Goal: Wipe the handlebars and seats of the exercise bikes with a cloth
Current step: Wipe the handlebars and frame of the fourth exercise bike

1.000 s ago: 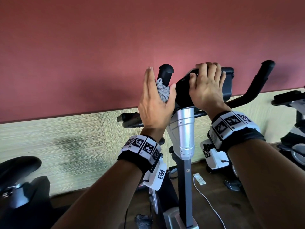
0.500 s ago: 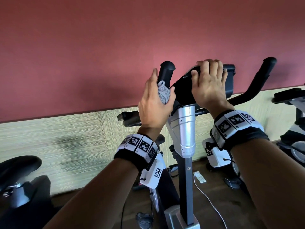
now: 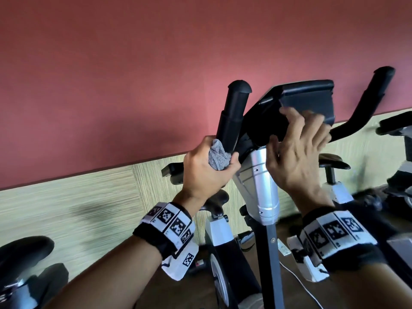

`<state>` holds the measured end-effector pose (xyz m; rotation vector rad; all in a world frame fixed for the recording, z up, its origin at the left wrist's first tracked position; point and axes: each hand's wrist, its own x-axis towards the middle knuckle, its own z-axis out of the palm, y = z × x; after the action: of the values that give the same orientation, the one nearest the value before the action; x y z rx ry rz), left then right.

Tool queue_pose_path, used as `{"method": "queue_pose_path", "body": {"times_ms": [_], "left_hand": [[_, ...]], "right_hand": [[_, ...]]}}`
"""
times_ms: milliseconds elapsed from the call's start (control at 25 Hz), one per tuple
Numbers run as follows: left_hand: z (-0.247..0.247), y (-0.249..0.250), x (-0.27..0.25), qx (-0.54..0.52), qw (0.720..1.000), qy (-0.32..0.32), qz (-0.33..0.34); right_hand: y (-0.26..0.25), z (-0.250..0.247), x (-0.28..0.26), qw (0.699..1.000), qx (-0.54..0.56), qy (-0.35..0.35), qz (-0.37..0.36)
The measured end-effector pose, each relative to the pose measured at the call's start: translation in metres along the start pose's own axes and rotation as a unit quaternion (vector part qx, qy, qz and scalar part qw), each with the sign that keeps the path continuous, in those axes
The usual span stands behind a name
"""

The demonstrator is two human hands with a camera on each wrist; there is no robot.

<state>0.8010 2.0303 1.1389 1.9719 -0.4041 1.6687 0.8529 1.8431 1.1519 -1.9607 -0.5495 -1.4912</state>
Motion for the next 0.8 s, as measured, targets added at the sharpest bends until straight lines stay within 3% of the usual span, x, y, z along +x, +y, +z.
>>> {"method": "queue_pose_path", "body": {"times_ms": [200,400,520,600,800], "left_hand": [[0.001,0.008,0.000,-0.017,1.000,0.009,-0.020],[0.001,0.014,-0.006,-0.037,0.998,0.006,-0.054],[0.002,0.014,-0.008,-0.037,0.998,0.024,-0.053],[0.003,0.012,-0.011,-0.043,0.997,0.034,-0.051],[0.013,0.004,-0.010,0.005,0.996,0.091,0.015]], "right_hand": [[0.010,0.034,-0.051,0.979,-0.074,-0.109,-0.157],[0.042,0.075,-0.065,0.946,-0.107,-0.211,-0.222],[0.062,0.101,-0.079,0.941,-0.096,-0.198,-0.257],[0.076,0.124,-0.103,0.952,-0.084,-0.166,-0.244],[0.104,0.169,-0.127,0.958,-0.079,-0.109,-0.254]]}}
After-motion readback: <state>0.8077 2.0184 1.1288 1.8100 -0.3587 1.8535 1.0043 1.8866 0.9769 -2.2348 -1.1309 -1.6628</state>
